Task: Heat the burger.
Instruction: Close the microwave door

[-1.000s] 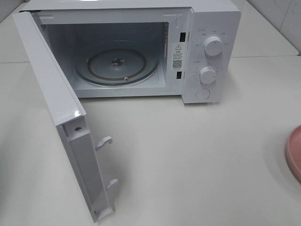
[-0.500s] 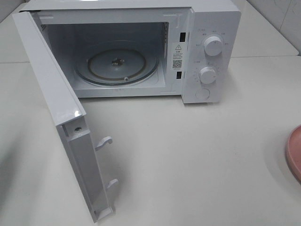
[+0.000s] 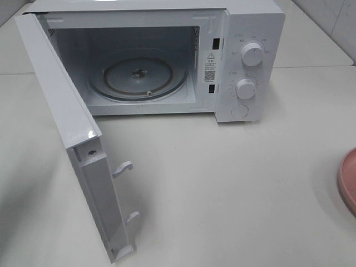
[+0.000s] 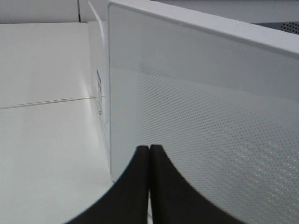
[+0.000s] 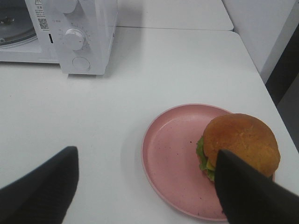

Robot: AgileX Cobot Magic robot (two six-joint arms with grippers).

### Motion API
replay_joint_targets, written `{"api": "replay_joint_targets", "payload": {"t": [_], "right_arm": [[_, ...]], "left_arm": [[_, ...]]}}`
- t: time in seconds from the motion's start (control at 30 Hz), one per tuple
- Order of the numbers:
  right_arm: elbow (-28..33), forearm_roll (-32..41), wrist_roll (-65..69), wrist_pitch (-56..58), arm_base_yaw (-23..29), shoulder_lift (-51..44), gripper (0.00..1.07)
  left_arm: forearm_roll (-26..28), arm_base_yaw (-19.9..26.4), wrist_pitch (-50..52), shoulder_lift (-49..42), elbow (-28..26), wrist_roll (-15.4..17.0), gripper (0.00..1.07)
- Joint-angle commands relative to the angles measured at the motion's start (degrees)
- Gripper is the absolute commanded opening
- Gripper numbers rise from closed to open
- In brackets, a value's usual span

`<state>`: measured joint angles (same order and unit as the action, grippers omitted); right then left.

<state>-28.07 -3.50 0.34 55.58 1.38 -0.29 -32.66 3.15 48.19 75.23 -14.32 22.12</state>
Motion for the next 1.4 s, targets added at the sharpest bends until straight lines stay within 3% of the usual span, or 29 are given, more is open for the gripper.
{"api": "replay_joint_targets", "payload": {"t": [0.03,0.13,0.37,0.6,0.87,1.1,1.4], "right_arm": [[0.1,-0.2,0.1,-0.5,-0.1,-1.6,0.76],[0.1,-0.2,0.1,-0.5,-0.1,-1.6,0.76],[0.1,-0.2,0.1,-0.5,-0.1,-1.6,0.76],[0.1,-0.2,0.1,-0.5,-0.1,-1.6,0.76],[0.1,-0.2,0.1,-0.5,-0.1,-1.6,0.76],[0.1,-0.2,0.1,-0.5,-0.1,-1.6,0.76],[0.1,-0.2,0.1,-0.5,-0.1,-1.6,0.76]], "left_arm": [[-1.1,-1.6,1.5,1.7,-1.5,1.1,0.00],[0.6,-4.8,0.7,4.2,-3.3,0.1,0.00],[11.2,-13.8,0.9,9.6,-5.8,-5.6,0.00],[15.8,-18.5,1.1,12.9,-7.8,-6.2,0.00],[24.5,-25.4,1.0,16.7,-10.8,-11.7,0.00],[32.2,-31.9,-0.5,21.9,-17.5,-13.8,0.00],[40.0,-36.5,-1.0,27.7,-25.4,-16.0,0.00]]}}
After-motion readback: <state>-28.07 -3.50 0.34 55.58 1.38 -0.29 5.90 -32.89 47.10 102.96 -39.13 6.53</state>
